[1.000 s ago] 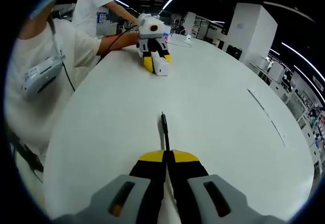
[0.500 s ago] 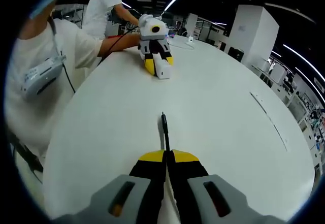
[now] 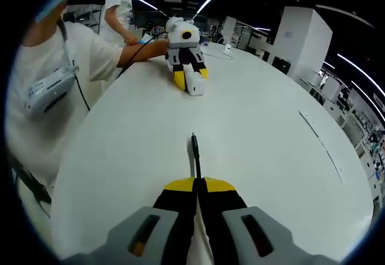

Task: Plug the desk Type‑C cable into the charger adapter.

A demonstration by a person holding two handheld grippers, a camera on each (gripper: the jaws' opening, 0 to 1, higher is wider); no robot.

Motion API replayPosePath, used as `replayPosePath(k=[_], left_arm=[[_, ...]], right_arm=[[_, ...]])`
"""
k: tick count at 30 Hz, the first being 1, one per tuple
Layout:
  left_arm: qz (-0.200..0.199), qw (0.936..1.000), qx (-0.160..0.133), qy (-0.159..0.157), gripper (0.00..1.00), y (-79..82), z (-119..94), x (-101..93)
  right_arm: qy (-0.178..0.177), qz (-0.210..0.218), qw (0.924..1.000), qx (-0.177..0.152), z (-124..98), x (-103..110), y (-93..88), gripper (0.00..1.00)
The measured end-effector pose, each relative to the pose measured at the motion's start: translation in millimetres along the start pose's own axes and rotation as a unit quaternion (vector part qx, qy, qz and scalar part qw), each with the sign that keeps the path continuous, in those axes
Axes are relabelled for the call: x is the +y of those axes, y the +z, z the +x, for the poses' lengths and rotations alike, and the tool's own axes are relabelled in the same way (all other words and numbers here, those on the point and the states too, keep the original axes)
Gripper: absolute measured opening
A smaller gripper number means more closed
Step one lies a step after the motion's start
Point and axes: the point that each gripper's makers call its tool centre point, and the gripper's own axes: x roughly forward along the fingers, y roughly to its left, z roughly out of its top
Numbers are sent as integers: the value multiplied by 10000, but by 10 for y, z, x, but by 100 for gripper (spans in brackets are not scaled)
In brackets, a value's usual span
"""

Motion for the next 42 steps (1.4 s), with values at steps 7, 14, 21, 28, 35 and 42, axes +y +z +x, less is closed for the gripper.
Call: replayPosePath(k=[7, 14, 21, 28, 35, 42], left_arm=[[3, 10000, 1, 2, 26, -3, -5, 3], [-8, 10000, -25, -47, 26, 8, 20, -24], [-3, 10000, -23, -50, 26, 14, 23, -17], [15, 10000, -19, -46, 26, 17, 25, -15], [57, 10000, -7, -38, 26, 20, 24, -14], [58, 10000, -12, -41, 26, 25, 31, -22]], right_arm=[[20, -26, 10000, 0, 19, 3, 26, 2], [40, -50, 10000, -7, 36, -1, 50, 2], [58, -74, 10000, -19, 61, 17, 75, 2], [95, -105, 9999, -35, 97, 43, 110, 2], [115, -125, 9998, -55, 118, 52, 138, 2], [134, -129, 9998, -84, 138, 55, 155, 2]])
